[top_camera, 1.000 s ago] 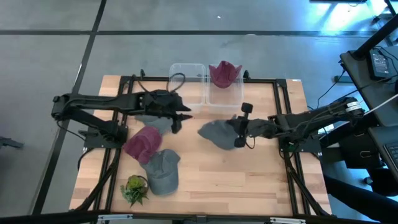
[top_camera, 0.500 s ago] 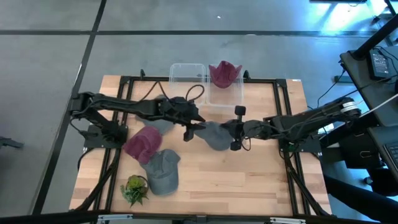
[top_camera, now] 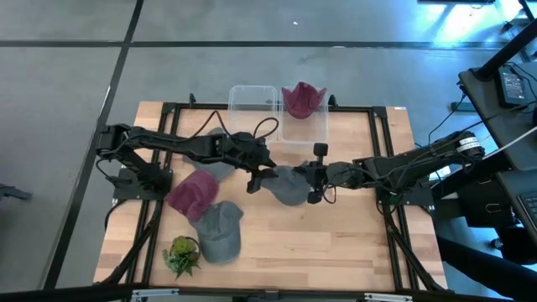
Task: Pick & Place hat
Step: Put the bottom right gray cap into the left transparent bin
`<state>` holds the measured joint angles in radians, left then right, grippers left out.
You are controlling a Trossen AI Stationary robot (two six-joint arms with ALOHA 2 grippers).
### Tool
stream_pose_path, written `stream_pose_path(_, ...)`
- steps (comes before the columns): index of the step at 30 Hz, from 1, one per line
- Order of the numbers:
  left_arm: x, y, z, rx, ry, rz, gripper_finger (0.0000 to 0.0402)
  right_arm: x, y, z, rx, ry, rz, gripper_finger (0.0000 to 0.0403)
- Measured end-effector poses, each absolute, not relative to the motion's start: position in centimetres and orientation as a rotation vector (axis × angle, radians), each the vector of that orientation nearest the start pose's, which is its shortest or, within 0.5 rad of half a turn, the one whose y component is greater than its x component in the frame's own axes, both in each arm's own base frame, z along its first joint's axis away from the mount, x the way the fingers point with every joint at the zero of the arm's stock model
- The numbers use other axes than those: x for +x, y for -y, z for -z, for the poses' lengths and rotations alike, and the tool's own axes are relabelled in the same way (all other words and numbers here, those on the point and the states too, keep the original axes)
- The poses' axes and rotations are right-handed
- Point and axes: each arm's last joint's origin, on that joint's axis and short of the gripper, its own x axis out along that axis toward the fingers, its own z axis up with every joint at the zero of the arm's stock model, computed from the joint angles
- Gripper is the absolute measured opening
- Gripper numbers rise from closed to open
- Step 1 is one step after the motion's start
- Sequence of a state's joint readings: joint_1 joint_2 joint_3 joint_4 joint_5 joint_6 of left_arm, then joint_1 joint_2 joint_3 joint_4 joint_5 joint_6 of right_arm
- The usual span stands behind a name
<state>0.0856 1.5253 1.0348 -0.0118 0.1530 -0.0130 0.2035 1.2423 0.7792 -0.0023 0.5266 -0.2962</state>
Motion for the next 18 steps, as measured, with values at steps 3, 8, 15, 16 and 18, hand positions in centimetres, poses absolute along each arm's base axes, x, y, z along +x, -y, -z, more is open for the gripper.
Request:
stream_pose_path(3, 33.6, -2.5, -25.8, -0.073, -0.506, 0.061, 0.0105, 26.1, -3.9, -25.6, -0.457, -0.484, 0.251, 0.0000)
stream_pose_path(8, 33.6, -2.5, -25.8, -0.074, -0.506, 0.065, 0.0028, 26.1, -3.9, -25.6, -0.456, -0.484, 0.251, 0.0000)
stream_pose_path(15, 33.4, -2.5, -26.2, -0.082, -0.500, 0.067, 0.0023, 26.1, -4.0, -25.5, -0.505, -0.495, 0.233, 0.0027)
stream_pose_path(16, 33.3, -2.5, -26.3, -0.083, -0.511, 0.066, 0.0023, 26.1, -4.0, -25.5, -0.510, -0.495, 0.234, 0.0038)
stream_pose_path(18, 33.3, -2.4, -26.9, -0.071, -0.517, 0.069, 0.0023, 26.0, -4.0, -25.6, -0.500, -0.503, 0.236, 0.0062)
